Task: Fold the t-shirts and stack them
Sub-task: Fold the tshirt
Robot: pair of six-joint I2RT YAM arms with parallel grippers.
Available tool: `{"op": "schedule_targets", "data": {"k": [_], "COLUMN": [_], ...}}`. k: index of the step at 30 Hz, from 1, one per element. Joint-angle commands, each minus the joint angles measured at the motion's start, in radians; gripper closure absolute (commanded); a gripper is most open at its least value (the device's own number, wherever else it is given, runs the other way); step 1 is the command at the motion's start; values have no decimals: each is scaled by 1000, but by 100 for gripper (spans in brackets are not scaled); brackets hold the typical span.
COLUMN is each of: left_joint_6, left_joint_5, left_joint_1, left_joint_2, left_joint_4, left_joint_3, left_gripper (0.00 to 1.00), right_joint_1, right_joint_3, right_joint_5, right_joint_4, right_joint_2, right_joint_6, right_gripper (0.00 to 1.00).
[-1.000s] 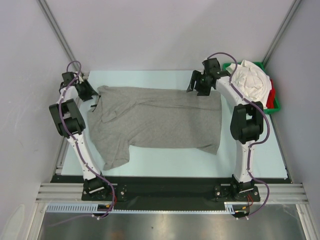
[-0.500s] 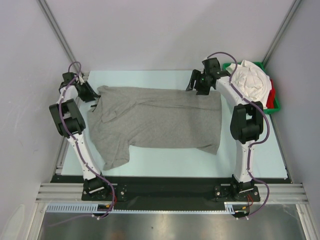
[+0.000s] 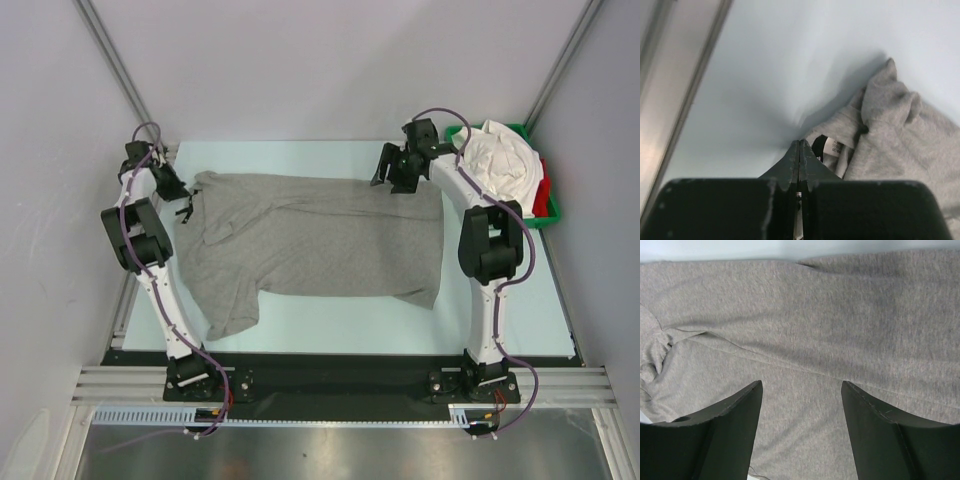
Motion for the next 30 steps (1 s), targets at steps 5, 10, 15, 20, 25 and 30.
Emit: {"op": "schedule_targets", "data": {"k": [5, 10, 15, 20, 25, 30], "left_joint_6": [-44, -50, -61, -65, -68, -79], "left_joint_5": [-157, -196, -237, -297, -363, -349], "left_joint_1": [-4, -3, -1, 5, 16, 30], "left_joint_2": [-12, 10, 14, 7, -9, -6], "left_joint_4": [47, 41, 24, -6, -45, -58], "left_joint_3": [89, 121, 133, 130, 122, 139], "left_gripper": [100, 100, 100, 100, 100, 74], "right_joint_1": [7, 12, 13, 12, 9, 7], "right_joint_3": [50, 60, 72, 73, 75, 75], "right_joint_5": [-19, -23, -26, -29, -39, -39], "right_joint_4": [-13, -25, -39, -45, -44, -41], "right_joint_2": [19, 33, 45, 50, 51, 59], "right_joint_6": [1, -4, -8, -14, -13, -7], "right_gripper": [30, 30, 30, 30, 30, 29]}}
